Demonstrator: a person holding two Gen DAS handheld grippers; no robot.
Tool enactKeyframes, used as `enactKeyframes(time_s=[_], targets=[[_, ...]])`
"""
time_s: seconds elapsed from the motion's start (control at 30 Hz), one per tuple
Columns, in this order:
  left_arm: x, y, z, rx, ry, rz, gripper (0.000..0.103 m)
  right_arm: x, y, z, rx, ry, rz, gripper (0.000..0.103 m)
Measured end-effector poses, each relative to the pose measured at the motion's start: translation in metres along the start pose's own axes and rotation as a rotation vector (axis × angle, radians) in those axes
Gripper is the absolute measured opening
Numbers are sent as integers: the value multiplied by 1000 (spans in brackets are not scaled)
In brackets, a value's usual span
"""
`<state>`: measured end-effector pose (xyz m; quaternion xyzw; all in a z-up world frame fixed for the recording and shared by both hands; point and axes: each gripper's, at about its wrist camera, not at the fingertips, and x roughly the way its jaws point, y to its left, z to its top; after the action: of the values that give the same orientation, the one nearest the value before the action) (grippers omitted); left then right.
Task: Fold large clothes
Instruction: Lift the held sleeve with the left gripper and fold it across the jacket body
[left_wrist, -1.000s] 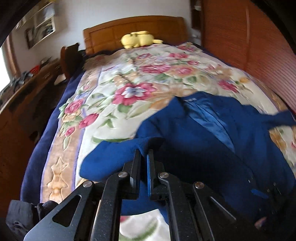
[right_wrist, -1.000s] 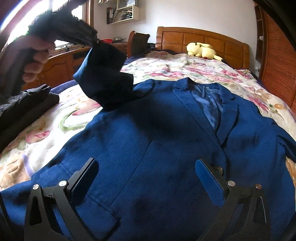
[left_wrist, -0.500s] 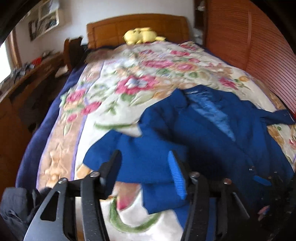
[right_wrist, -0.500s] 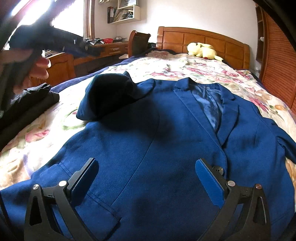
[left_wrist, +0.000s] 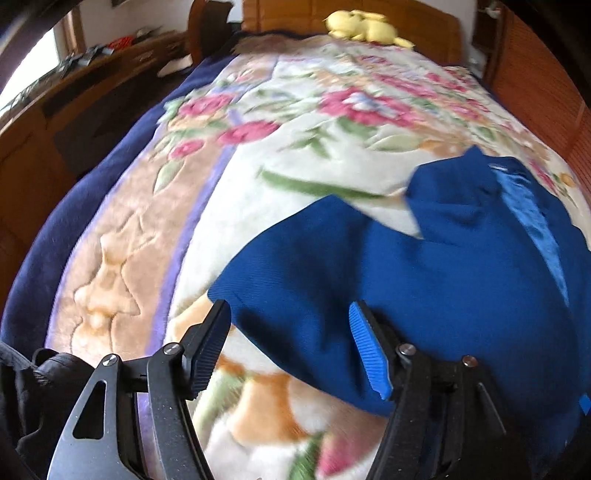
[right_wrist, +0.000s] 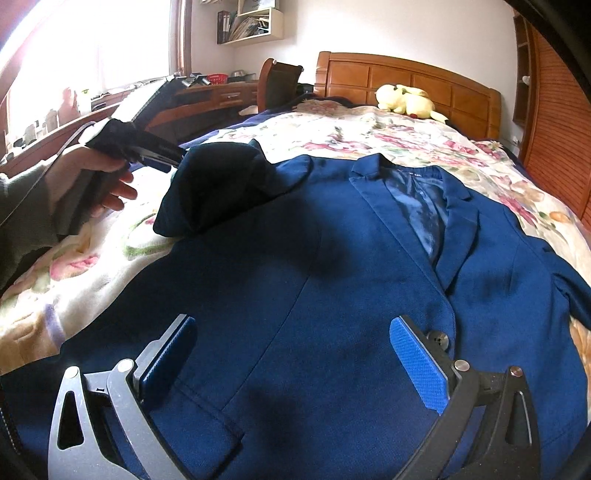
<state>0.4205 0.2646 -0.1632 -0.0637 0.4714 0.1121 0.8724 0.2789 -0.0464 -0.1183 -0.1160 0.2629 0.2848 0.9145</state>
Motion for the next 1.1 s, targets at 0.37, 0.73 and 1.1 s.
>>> enactKeyframes(time_s=[0.37,0.73,1.1], targets=[[24,10,-11,-87,39,-50,58,0,0,0,1,0,1,103],[-56,-49,-4,69,-100,-101,8,-4,-3,0,18,-14,-3,103],[-205,-158,4,245,-296,-278,8,-61,-39,7,11,-58,-69,103]])
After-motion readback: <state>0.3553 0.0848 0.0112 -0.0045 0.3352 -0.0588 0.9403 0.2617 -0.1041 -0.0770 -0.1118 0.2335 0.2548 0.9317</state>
